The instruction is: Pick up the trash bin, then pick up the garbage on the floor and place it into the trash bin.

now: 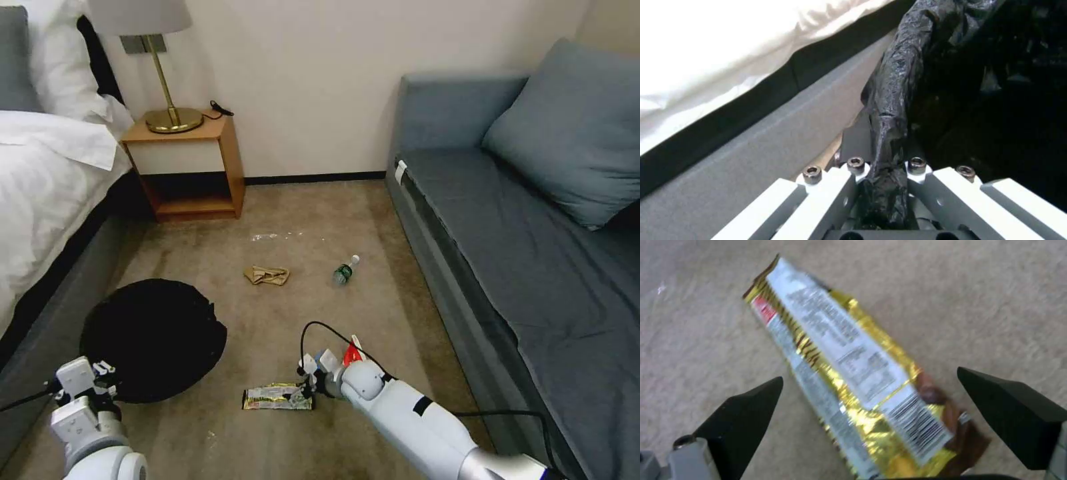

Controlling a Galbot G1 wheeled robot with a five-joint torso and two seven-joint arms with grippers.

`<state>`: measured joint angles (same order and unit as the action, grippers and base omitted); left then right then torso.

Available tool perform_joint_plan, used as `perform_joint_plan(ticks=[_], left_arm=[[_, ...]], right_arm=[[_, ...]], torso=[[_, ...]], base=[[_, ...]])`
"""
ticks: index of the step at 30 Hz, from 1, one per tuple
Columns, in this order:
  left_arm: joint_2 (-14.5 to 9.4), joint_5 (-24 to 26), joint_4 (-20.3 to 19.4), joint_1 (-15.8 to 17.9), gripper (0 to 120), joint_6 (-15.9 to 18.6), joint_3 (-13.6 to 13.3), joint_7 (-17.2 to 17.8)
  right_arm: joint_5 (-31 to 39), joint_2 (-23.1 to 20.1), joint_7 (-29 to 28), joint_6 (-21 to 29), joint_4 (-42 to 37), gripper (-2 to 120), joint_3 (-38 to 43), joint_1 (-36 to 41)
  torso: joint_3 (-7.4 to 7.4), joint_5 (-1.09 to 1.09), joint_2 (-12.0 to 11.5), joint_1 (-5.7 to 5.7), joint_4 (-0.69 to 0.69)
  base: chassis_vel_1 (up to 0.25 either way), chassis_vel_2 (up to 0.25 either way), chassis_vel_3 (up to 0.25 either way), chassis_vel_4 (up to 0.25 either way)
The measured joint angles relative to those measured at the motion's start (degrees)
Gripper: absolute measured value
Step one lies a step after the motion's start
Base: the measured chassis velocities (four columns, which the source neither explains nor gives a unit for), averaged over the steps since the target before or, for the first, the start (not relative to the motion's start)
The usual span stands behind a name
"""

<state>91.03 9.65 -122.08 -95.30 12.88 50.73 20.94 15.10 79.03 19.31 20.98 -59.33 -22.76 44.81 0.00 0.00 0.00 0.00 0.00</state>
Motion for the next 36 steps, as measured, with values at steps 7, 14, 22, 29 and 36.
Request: perform_joint_plan(ticks=[7, 14, 22, 29, 36], left_arm=[[0.2, 0.0, 0.0, -1.0, 3, -0.7, -0.1, 0.0], [0.5, 0.1, 0.1, -1.4, 3, -1.4, -0.2, 0.0], [0.6, 0.1, 0.5, -1.8, 3, -2.3, -0.2, 0.0], [0.6, 0.1, 0.5, -2.1, 3, -2.6, -0.1, 0.0], [0.5, -0.2, 1.3, -2.5, 3, -3.9, 0.0, 0.0]], right_arm=[[-1.3, 0.2, -0.1, -0.1, 0.4, 100, 0.1, 1.1], [-2.2, 1.9, 0.1, -0.9, 4.5, 93, 1.4, -0.3], [-4.6, 2.7, 0.7, -1.9, 6.6, 72, 2.8, -0.4], [-5.1, 2.0, 0.6, -2.0, 5.6, 52, 2.9, 0.1], [-5.0, 1.2, 1.1, -1.9, 3.3, 33, 3.1, 1.6]], torso=[[0.0, 0.0, 0.0, 0.0, 0.0], [0.0, 0.01, 0.0, 0.0, 0.01], [-0.02, -0.02, 0.0, 0.0, -0.02], [-0.01, -0.01, 0.0, 0.0, -0.02], [0.0, 0.0, 0.0, 0.0, 0.0]], base=[[0.0, 0.0, 0.0, 0.0], [0.0, 0.0, 0.0, 0.0], [0.0, 0.0, 0.0, 0.0], [0.0, 0.0, 0.0, 0.0], [0.0, 0.0, 0.0, 0.0]])
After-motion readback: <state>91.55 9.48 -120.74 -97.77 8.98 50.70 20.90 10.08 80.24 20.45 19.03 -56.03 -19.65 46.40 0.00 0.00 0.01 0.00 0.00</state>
